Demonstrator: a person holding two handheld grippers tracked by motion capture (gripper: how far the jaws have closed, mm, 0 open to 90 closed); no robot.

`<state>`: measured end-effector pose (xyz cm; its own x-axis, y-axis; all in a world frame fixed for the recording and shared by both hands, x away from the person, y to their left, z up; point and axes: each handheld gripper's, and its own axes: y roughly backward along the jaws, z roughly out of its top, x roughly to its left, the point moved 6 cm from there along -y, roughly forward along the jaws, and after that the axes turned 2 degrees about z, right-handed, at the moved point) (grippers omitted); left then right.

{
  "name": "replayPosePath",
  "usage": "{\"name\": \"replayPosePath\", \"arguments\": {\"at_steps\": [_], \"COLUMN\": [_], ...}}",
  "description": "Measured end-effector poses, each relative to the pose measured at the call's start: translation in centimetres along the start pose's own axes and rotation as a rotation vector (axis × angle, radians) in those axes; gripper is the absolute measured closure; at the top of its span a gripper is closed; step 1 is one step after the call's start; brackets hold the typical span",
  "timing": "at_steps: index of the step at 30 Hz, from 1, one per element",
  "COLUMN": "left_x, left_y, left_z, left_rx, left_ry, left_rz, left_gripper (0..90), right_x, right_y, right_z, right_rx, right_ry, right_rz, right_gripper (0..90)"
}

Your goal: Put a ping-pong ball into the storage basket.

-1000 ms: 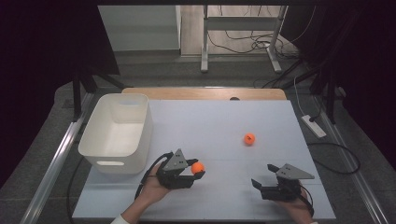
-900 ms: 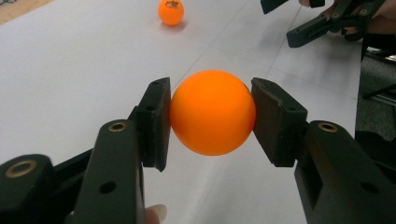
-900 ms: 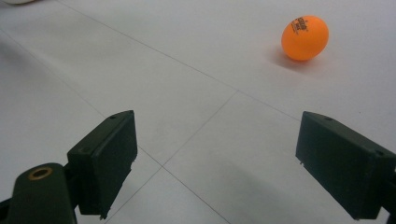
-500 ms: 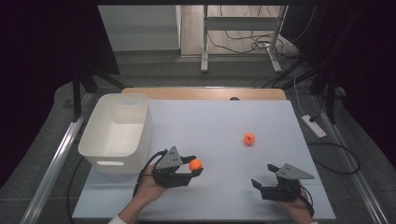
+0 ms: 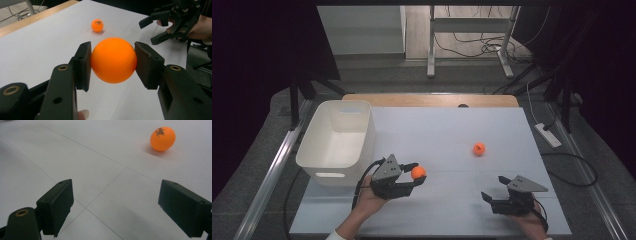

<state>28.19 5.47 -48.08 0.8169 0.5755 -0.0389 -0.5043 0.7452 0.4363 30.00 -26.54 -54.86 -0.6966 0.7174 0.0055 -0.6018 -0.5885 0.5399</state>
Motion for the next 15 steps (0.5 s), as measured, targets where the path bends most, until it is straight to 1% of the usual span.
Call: {"name": "replayPosePath", "arguments": {"at_steps": [5,11,15], "left_x": [0.1,0.6,0.5], "left_y": [0.5,1.4,2.2], "left_z": [0.3,0.9,1.3], "left_rx": [-0.011,-0.038,-0.058], "left_ry": [0.000,0.008,0.003], "left_rz": [0.003,0.023,0.030], "left_gripper": [50.7,50.7,50.7], "right_x": [0.0,0.0,0.0], "right_y": [0.0,0.1,0.1], "right_z": [0.1,0.1,0.1], "right_rx": [-0.004,-0.007,-0.011], "right_ry": [0.001,0.002,-0.001], "right_rz": [-0.001,-0.003,-0.002], "right_gripper": [13.2,13.1,13.1]}}
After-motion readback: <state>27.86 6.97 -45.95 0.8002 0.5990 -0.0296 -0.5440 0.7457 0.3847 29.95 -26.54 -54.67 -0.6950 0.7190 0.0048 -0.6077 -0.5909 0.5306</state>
